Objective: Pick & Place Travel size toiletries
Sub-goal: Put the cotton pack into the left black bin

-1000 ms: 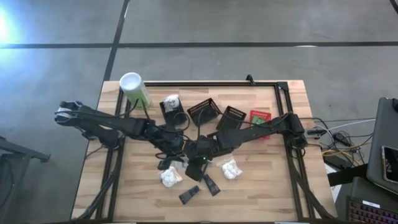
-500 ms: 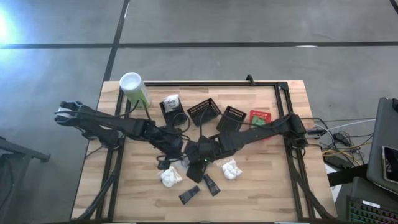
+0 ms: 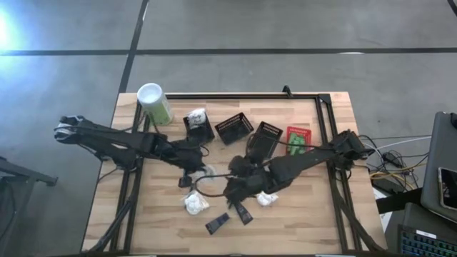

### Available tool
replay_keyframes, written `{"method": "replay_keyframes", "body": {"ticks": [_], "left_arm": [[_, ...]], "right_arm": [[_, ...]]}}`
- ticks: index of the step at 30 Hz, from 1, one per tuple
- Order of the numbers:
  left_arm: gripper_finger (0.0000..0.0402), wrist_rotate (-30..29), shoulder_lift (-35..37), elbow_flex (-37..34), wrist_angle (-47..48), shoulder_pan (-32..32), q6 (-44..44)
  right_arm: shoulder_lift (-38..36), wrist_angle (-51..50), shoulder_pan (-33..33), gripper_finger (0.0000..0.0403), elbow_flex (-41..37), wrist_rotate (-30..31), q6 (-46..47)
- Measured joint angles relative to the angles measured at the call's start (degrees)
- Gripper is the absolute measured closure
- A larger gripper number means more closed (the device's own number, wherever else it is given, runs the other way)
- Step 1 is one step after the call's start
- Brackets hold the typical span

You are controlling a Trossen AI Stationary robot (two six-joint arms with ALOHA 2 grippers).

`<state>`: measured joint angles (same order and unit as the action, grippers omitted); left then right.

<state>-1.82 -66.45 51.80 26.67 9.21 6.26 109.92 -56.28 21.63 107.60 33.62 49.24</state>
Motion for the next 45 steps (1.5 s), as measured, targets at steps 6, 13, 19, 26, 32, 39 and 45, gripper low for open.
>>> {"method": "replay_keyframes", "body": {"ticks": [6, 13, 19, 26, 32, 39, 45], "left_arm": [[0.037, -15.7, 8.9, -4.3, -4.0, -0.2, 4.8], [0.037, -40.2, 17.8, -11.8, -12.6, -2.2, 14.9], [0.0369, -39.9, 19.2, -21.5, -18.2, -8.9, 21.9], [0.0369, -36.5, 18.2, -33.5, -41.0, -16.5, 21.6], [0.0369, -34.3, 15.7, -39.5, -49.4, -22.2, 23.4], [0.0369, -30.1, 9.8, -41.5, -60.4, -26.0, 23.1], [0.0369, -27.2, 1.6, -38.7, -62.7, -28.1, 21.9]], "right_arm": [[-2.4, -9.9, 2.1, 0.0126, -1.3, 11.5, 17.8], [-2.2, -13.7, 2.6, 0.0144, -2.3, 16.5, 30.6], [-2.1, -13.4, 2.5, 0.0162, -3.2, 17.7, 34.9], [-2.1, -13.4, 2.4, 0.0166, -3.2, 17.7, 38.9], [-2.1, -13.4, 2.4, 0.0152, -3.2, 17.4, 41.2], [-2.1, -13.3, 2.3, 0.0142, -3.2, 16.9, 42.6], [-2.1, -13.4, 2.2, 0.0152, -3.2, 16.8, 43.4]]}}
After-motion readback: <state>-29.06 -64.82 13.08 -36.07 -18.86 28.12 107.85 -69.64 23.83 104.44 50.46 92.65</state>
